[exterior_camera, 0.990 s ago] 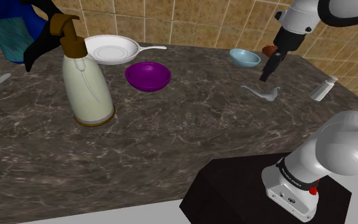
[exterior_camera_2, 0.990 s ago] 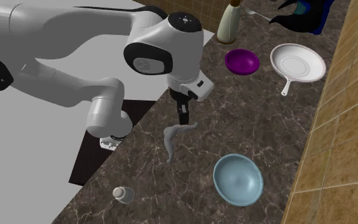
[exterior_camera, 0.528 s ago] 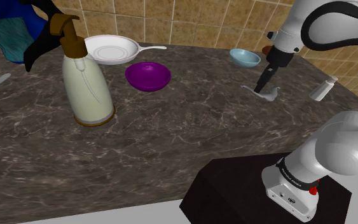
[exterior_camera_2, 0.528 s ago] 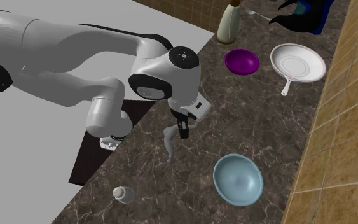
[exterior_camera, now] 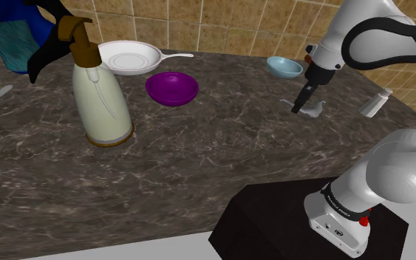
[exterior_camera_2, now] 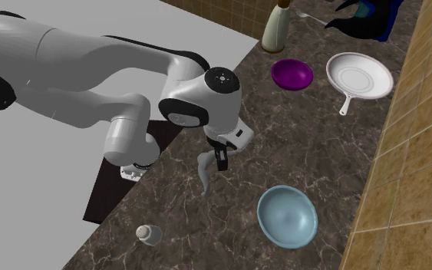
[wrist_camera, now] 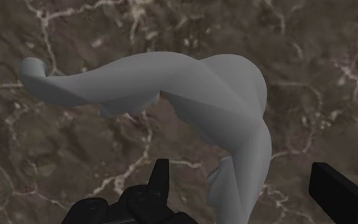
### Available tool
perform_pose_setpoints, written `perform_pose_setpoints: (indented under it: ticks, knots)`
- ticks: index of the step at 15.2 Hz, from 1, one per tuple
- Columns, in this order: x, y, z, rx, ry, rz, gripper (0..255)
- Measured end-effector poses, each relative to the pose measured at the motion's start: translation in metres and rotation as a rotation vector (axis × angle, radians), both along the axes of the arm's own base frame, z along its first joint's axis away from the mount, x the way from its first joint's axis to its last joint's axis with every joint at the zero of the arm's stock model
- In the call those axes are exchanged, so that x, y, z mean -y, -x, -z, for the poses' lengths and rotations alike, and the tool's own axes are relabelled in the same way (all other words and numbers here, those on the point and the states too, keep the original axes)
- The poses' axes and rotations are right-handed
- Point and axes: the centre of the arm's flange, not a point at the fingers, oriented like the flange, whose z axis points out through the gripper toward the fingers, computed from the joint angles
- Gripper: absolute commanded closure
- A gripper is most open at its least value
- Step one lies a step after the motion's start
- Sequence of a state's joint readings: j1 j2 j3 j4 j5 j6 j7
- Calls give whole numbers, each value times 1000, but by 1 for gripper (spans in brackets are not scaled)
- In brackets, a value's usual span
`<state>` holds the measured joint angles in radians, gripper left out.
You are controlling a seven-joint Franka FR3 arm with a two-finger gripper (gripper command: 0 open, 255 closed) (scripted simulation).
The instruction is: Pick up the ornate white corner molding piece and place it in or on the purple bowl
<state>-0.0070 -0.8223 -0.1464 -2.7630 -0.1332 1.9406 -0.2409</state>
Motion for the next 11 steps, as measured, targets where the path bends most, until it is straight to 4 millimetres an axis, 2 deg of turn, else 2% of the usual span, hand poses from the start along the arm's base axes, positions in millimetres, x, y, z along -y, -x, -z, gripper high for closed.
perform_pose_setpoints:
  ticks: [3, 4, 11]
  knots:
    - [0, 0, 0, 0, 0, 0, 0]
    - [0, 0, 0, 0, 0, 0, 255]
    - [0, 0, 0, 1, 0, 0, 255]
